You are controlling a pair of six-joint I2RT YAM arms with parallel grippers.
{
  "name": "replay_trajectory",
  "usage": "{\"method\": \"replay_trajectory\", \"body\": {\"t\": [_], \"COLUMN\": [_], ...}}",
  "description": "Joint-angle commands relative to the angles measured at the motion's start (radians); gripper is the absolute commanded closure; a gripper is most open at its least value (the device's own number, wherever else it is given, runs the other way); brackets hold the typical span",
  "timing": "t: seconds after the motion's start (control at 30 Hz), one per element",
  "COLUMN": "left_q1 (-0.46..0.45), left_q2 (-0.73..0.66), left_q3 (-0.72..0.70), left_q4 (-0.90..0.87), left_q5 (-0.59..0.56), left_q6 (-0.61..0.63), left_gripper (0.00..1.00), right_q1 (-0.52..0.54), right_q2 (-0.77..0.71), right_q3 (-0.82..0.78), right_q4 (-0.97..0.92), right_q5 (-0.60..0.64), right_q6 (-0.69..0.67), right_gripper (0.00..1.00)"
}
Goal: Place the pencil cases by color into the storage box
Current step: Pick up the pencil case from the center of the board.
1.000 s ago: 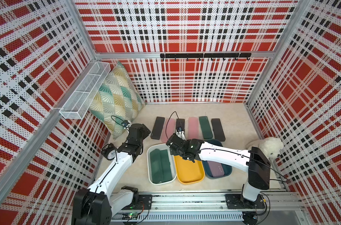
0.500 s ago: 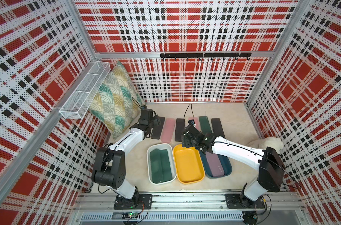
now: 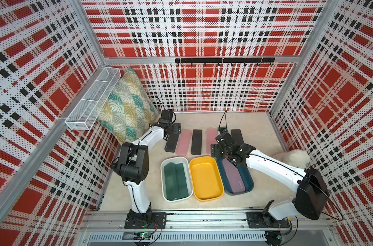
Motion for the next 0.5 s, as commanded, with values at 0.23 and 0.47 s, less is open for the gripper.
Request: {"method": "replay_trajectory", "body": {"t": [0.23, 0.47], "left_q1": [0.021, 0.002], "left_q2": [0.109, 0.174], "left_q3": [0.140, 0.169], "left_q4": [-0.168, -0.195], "left_q5": [0.014, -0.012], "left_q6": [0.112, 0.120], "left_gripper": [0.15, 0.13], "right_q1": [-0.013, -0.013], "right_q2": [-0.019, -0.001], "right_q3": [-0.019, -0.012], "right_q4": [0.030, 0.032], "right_q5": [-0.031, -0.038], "right_q6": [-0.017, -0.016], "right_gripper": [0.11, 0.11]}}
